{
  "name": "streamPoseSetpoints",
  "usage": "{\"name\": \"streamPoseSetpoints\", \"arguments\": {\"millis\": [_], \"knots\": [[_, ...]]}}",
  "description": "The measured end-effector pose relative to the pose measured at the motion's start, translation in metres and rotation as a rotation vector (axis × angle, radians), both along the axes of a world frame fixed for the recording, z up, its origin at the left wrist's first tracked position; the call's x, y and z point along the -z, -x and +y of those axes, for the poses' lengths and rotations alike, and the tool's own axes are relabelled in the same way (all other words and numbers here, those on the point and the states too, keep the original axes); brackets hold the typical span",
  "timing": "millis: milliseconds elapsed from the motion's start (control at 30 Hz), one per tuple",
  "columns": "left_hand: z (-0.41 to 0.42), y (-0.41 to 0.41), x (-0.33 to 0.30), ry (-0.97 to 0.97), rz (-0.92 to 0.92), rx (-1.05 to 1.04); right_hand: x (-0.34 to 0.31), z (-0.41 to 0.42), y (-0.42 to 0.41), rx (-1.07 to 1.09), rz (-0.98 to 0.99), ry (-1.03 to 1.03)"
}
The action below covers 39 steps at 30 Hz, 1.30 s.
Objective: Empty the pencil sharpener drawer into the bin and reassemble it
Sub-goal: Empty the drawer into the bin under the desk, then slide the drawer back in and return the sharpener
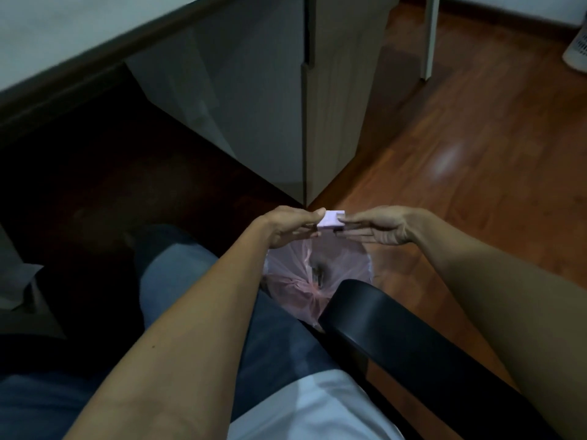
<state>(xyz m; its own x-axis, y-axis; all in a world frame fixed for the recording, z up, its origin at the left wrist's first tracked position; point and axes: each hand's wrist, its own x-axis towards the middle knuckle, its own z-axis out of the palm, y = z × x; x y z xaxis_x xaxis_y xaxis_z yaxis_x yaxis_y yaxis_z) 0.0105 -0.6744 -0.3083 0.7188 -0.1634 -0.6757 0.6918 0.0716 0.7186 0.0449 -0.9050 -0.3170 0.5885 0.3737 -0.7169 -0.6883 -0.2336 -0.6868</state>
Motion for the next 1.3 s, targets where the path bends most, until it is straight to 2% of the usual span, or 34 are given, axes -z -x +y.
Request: {"name": "streamPoseSetpoints", "arguments": {"millis": [100, 300, 367, 467, 667, 933, 1000, 1300], "knots": [[0.007, -0.003, -0.014, 0.015, -0.150, 0.013, -0.018, -0.002, -0.008, -0.054, -0.126, 0.020], [0.014, -0.015, -0.061, -0.072, -0.430, 0.032, -0.065, 0.007, -0.025, -0.042, -0.328, -0.106], [0.016, -0.022, -0.079, -0.100, -0.512, 0.019, -0.087, 0.013, -0.032, 0.022, -0.341, -0.187], [0.021, -0.033, -0.120, -0.140, -0.634, -0.001, -0.128, 0.021, -0.047, 0.076, -0.392, -0.309], [0.029, -0.046, -0.221, -0.216, -0.848, -0.003, -0.229, 0.030, -0.070, 0.045, -0.572, -0.367], [0.073, -0.044, -0.314, -0.348, -1.041, -0.063, -0.333, 0.077, -0.087, -0.089, -0.733, -0.392], [0.094, -0.040, -0.336, -0.332, -1.054, -0.090, -0.359, 0.100, -0.088, -0.140, -0.783, -0.386], [0.203, 0.019, -0.419, -0.550, -1.107, -0.253, -0.423, 0.237, -0.072, -0.330, -0.916, -0.560]]}}
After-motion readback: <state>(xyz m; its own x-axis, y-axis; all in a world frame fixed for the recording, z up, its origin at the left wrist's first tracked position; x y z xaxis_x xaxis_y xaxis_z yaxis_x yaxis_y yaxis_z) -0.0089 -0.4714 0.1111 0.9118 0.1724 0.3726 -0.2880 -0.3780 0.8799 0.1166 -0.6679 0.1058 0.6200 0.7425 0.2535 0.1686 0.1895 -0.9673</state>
